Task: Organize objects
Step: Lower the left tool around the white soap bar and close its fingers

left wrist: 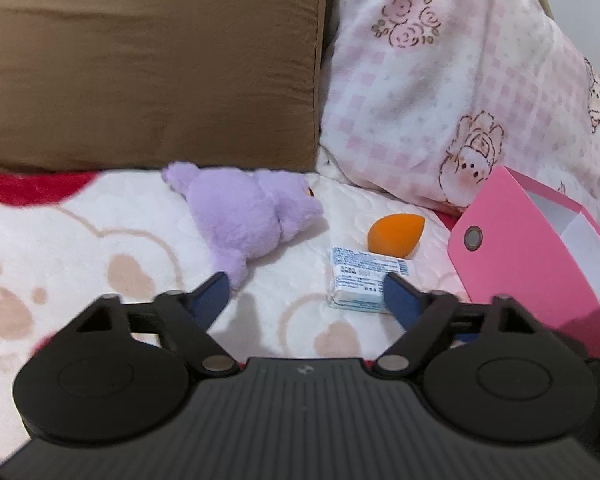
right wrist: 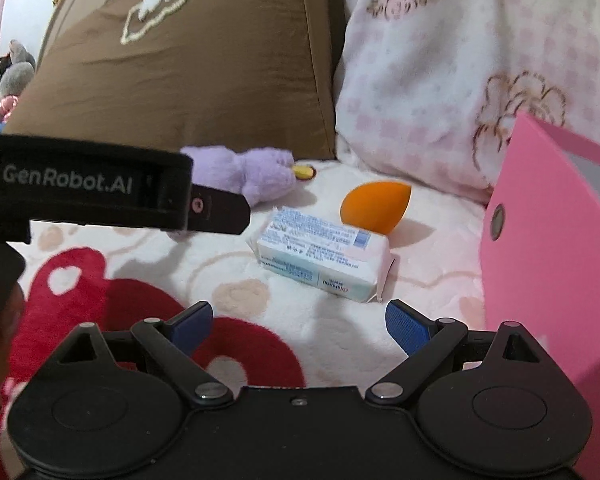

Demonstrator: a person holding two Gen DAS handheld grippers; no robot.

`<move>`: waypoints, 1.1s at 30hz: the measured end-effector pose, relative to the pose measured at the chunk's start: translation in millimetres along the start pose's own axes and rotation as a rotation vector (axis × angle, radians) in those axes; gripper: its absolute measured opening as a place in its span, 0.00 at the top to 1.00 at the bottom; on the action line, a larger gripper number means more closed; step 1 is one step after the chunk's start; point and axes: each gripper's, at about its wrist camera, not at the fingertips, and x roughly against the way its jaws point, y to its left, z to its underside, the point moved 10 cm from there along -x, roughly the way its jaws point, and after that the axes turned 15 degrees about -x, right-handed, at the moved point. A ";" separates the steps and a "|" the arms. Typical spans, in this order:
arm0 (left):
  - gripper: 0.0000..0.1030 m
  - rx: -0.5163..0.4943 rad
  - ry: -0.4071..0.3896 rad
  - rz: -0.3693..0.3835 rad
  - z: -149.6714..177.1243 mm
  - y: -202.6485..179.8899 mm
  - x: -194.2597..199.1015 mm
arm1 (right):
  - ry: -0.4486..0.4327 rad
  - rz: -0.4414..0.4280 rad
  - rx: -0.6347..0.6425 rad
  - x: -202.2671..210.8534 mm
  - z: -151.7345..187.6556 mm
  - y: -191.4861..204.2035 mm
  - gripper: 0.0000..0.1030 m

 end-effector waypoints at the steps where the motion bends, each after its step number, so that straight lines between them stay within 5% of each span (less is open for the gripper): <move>1: 0.32 0.009 0.000 0.015 1.1 -0.5 -3.9 | 0.011 0.005 -0.009 -4.9 2.1 -2.3 0.08; 10: 0.41 -0.010 -0.007 0.059 4.9 -4.6 -31.9 | -0.003 0.016 0.054 -16.5 -3.4 0.1 0.08; 15: 0.62 0.032 -0.010 0.151 2.0 -11.9 -32.0 | 0.003 -0.003 0.057 -19.5 -5.3 1.4 0.09; 33: 0.62 0.035 0.144 0.171 2.9 -20.6 -10.0 | 0.081 -0.086 0.050 5.5 8.5 12.3 0.08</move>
